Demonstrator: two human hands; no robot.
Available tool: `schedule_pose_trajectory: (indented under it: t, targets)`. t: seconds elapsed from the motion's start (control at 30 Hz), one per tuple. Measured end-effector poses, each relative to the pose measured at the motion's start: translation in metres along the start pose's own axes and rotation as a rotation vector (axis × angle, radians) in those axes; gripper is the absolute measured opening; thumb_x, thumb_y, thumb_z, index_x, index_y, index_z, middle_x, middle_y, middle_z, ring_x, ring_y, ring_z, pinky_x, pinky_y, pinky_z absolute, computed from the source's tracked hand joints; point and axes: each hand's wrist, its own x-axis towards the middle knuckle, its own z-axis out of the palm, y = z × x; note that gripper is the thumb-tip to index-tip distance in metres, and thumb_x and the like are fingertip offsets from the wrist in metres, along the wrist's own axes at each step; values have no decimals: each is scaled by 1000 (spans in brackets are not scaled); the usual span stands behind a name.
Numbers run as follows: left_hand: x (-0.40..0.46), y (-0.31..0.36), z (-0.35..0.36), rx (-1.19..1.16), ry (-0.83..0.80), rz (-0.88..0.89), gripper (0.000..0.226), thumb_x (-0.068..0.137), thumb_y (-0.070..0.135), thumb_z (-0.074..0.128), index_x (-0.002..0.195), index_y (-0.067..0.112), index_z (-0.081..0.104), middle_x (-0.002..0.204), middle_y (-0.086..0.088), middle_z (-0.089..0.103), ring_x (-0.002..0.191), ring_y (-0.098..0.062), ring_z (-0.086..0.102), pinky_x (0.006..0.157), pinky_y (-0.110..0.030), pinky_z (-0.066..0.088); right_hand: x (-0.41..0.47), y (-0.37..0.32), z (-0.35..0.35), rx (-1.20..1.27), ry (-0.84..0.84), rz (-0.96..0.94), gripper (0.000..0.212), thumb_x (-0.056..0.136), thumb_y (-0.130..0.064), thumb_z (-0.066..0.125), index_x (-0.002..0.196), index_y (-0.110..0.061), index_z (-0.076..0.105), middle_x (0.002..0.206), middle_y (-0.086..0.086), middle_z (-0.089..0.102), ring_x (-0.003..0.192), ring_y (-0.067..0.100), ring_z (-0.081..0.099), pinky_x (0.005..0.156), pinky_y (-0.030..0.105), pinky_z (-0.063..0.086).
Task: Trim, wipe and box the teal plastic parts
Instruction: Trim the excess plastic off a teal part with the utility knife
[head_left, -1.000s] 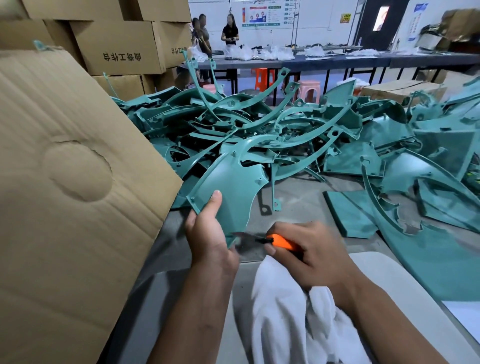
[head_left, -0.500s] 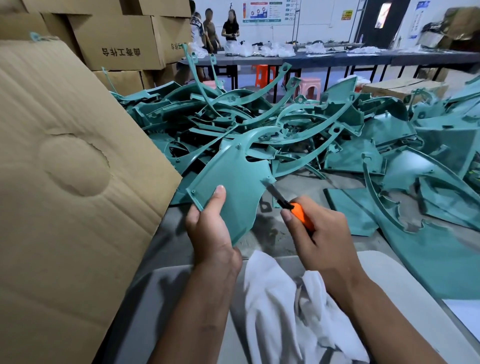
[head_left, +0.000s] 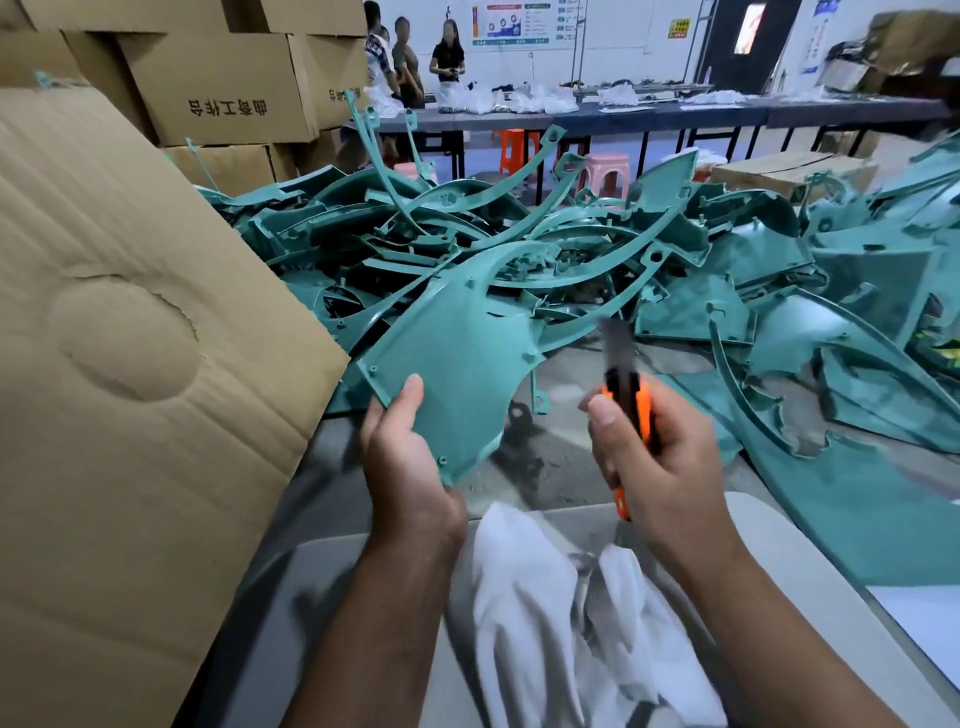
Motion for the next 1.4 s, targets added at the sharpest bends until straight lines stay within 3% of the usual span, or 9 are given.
schedule_pose_trajectory:
  t: [0.13, 0.3, 0.43, 0.6, 0.77, 0.83, 0.9, 1.13, 1.4]
  targets:
    - [-12, -10, 10, 53, -245, 25, 45, 85, 11, 65, 129, 16, 63, 125, -11, 72, 117, -37, 68, 96, -56, 55, 4, 1, 3, 222, -1, 200, 46, 76, -61, 85, 100, -26, 69, 61, -1, 53, 46, 20, 42, 44, 32, 39]
    - [-14, -17, 4, 355, -465, -4, 42, 75, -4, 78, 113, 11, 71, 114, -16, 76, 106, -40, 72, 90, -65, 55, 6, 3, 3, 85, 305, 201, 11, 83, -41, 83, 82, -32, 76, 53, -7, 58, 44, 13, 47, 50, 29, 41]
    - [-3, -15, -6, 394, -475, -43, 30, 70, 7, 77, 96, 21, 80, 107, -12, 78, 101, -33, 75, 88, -52, 61, 11, 5, -7, 18, 293, 188, 24, 92, -22, 80, 73, -36, 76, 51, -11, 58, 44, 5, 49, 47, 21, 41]
    - [10, -4, -17, 464, -572, 93, 29, 81, 10, 75, 105, 26, 79, 115, -9, 76, 107, -29, 73, 88, -38, 60, 12, 2, -14, 99, 84, 265, 15, 82, -28, 81, 68, -29, 75, 50, -7, 52, 43, 11, 44, 44, 22, 40]
    - [11, -3, -21, 496, -666, 62, 36, 82, 2, 77, 116, 12, 71, 117, -13, 75, 108, -29, 73, 87, -35, 60, 10, 0, -12, 141, 163, 292, 48, 85, -36, 83, 60, -13, 49, 57, 2, 45, 52, 20, 43, 50, 30, 39]
    - [11, -4, -22, 457, -667, 15, 36, 81, 0, 74, 115, 11, 72, 118, -15, 74, 111, -33, 71, 92, -41, 59, 12, -1, -10, 306, 192, 362, 34, 86, -34, 81, 65, -19, 60, 68, 8, 62, 61, 23, 59, 57, 37, 53]
    - [12, -4, -23, 398, -647, -8, 35, 79, -1, 71, 110, 14, 74, 117, -16, 75, 111, -34, 71, 97, -47, 57, 15, 1, -13, 424, 233, 393, 28, 93, -31, 76, 68, -22, 67, 68, 2, 66, 56, 15, 59, 52, 27, 51]
    - [13, -7, -21, 302, -443, 102, 52, 75, 5, 80, 125, 6, 65, 119, -11, 75, 110, -27, 72, 85, -35, 60, 16, 8, -19, 94, 231, 369, 56, 96, -70, 49, 83, -17, 59, 63, -2, 54, 53, 14, 46, 47, 29, 36]
    - [19, -25, -16, 327, -314, 211, 45, 81, -9, 74, 124, 0, 65, 116, -13, 75, 110, -30, 72, 99, -51, 56, 8, 10, -2, -206, 79, 247, 35, 107, -35, 44, 90, -8, 55, 58, 5, 59, 45, 18, 52, 41, 36, 45]
